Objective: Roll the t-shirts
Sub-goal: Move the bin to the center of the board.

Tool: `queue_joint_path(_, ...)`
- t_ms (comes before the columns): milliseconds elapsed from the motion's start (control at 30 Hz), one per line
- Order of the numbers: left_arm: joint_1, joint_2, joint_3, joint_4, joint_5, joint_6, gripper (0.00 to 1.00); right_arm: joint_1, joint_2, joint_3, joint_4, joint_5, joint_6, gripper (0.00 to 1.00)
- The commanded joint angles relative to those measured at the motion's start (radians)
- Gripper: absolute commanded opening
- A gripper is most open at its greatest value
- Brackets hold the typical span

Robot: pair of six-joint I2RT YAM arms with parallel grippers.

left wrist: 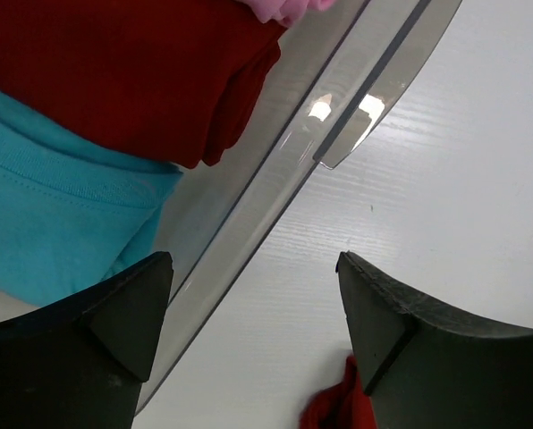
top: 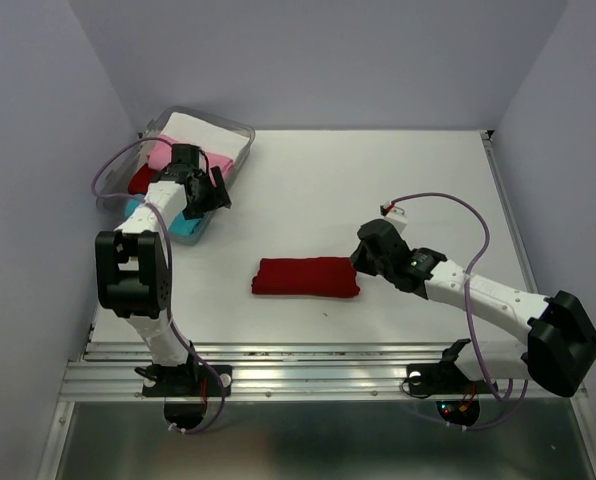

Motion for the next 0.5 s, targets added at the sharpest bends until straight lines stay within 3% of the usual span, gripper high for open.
queue_joint_path(0, -0.031, -0.040, -0.040, 0.055, 0.136, 0.017, 0.81, 0.010, -0.022, 0.012, 0.001, 0.011, 0.001, 0.17)
queue_joint_path(267, -0.146, 0.018, -0.022, 0.100, 0.233, -0.020, 0.73, 0.010, -0.039, -0.010, -0.001, 0.014, 0.007, 0.18)
queue_joint_path(467, -0.178, -0.021, 0.067, 0.055, 0.149, -0.023, 0.73, -0.013, -0.019, -0.045, -0.010, -0.078, -0.001, 0.32)
